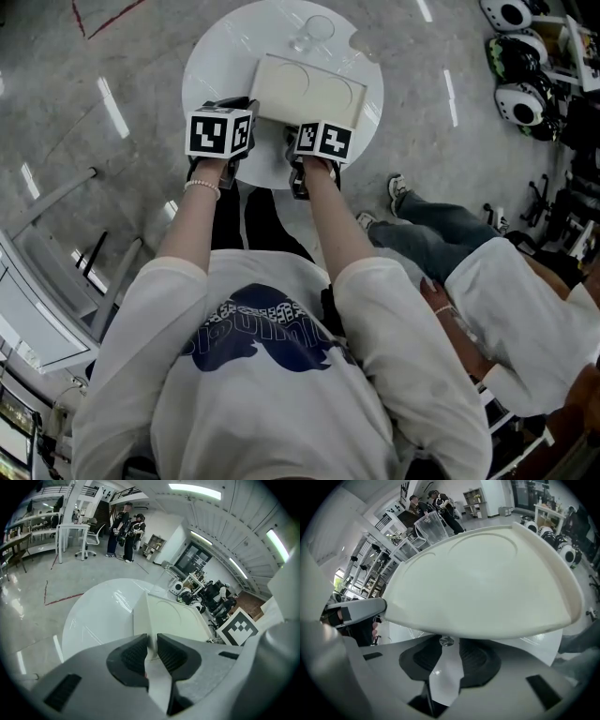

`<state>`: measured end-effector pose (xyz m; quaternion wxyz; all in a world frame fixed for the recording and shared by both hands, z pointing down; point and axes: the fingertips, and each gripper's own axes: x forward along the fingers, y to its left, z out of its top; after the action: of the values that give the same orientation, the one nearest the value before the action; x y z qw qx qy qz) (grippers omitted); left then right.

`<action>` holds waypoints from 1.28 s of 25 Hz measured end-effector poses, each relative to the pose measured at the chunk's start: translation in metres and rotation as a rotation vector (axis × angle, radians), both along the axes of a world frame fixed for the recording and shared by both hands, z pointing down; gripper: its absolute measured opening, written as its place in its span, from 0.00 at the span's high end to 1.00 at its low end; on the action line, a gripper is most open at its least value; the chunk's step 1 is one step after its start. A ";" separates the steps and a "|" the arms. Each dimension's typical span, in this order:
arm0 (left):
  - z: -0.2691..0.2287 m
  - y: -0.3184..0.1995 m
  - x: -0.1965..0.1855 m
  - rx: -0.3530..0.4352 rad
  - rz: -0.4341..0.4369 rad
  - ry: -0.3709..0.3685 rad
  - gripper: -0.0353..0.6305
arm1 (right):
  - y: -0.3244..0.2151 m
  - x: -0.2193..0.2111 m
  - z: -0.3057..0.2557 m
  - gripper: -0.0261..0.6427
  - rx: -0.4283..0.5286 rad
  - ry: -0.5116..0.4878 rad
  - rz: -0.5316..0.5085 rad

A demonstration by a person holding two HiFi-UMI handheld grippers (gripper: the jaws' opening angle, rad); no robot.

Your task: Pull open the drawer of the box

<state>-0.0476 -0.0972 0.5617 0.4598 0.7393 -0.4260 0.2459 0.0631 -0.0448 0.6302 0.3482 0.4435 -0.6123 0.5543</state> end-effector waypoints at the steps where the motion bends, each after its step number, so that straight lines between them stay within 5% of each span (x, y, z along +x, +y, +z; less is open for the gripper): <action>1: 0.000 0.000 0.000 -0.001 0.000 -0.001 0.84 | -0.001 -0.002 0.000 0.83 -0.001 -0.002 -0.004; 32: 0.000 0.001 0.000 -0.033 -0.009 -0.013 0.84 | 0.006 -0.006 -0.003 0.88 -0.007 -0.054 -0.007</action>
<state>-0.0472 -0.0962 0.5616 0.4702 0.7283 -0.4281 0.2556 0.0569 -0.0392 0.6274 0.3349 0.4250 -0.6212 0.5669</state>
